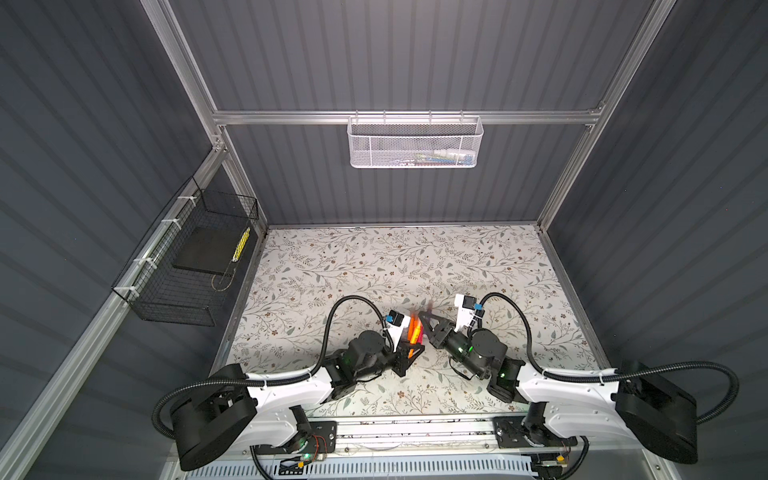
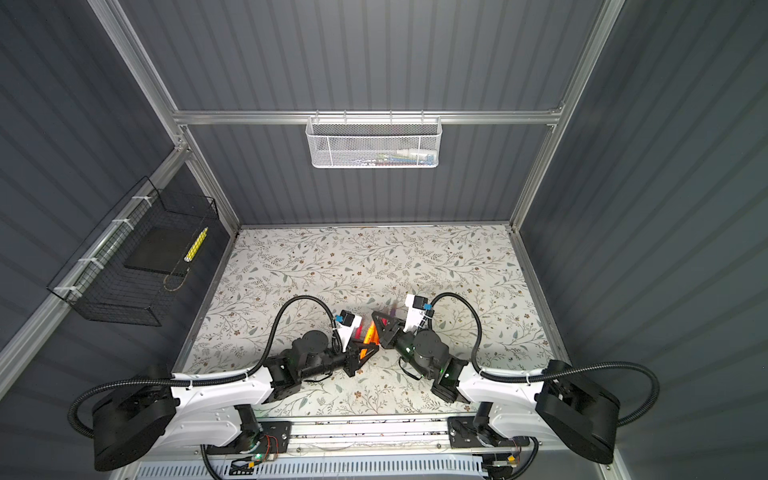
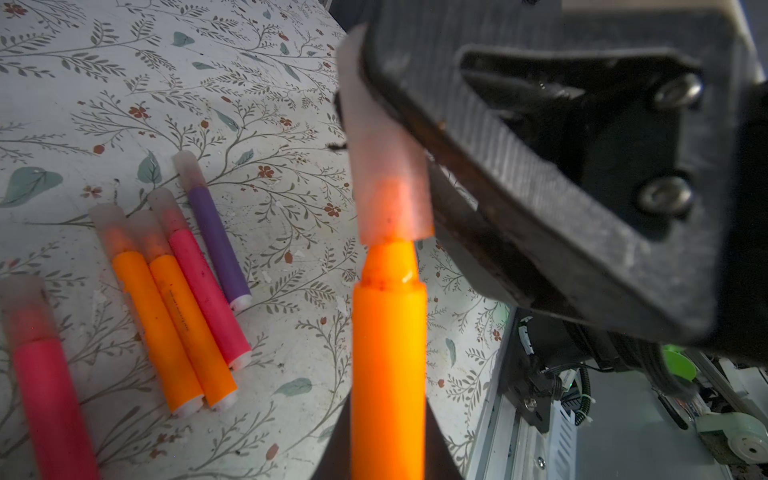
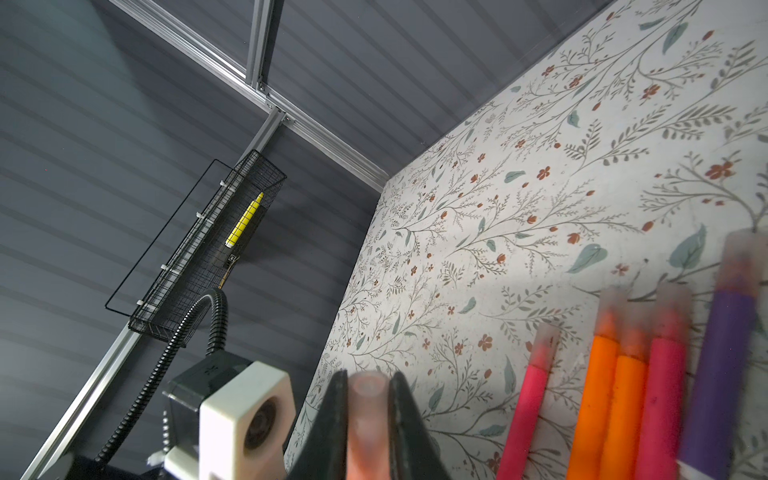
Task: Insert the pens into the pen caps
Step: 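Press the cap down onto the orange marker held by the left gripper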
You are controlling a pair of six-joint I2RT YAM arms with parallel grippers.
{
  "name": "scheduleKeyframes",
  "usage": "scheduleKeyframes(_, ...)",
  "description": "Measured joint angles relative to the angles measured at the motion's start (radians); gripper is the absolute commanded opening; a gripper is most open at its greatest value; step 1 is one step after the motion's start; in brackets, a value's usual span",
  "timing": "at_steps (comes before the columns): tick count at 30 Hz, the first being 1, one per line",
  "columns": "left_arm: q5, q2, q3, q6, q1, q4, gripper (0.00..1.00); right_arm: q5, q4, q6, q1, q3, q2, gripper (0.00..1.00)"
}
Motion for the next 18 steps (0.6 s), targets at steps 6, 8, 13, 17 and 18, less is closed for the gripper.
scheduleKeyframes(6, 0.138, 0.0, 0.011, -0.025, 0.045, 0.017, 0.0, 0.02, 0.133, -0.048, 0.026, -0.071, -0.013, 0.0)
scheduleKeyframes(8, 0.201, 0.0, 0.011, -0.035, 0.066, 0.041, 0.0, 0.02, 0.191, -0.057, 0.029, -0.092, -0.013, 0.0)
scheduleKeyframes(13, 0.262, -0.021, 0.011, -0.042, 0.083, 0.057, 0.0, 0.004, 0.283, -0.075, 0.036, -0.115, -0.008, 0.0)
scheduleKeyframes(17, 0.255, -0.042, 0.011, -0.04, 0.087, 0.051, 0.0, 0.003, 0.307, -0.092, 0.043, -0.096, 0.012, 0.0)
scheduleKeyframes(18, 0.25, -0.044, 0.011, -0.037, 0.088, 0.048, 0.0, 0.008, 0.306, -0.096, 0.045, -0.089, 0.019, 0.0)
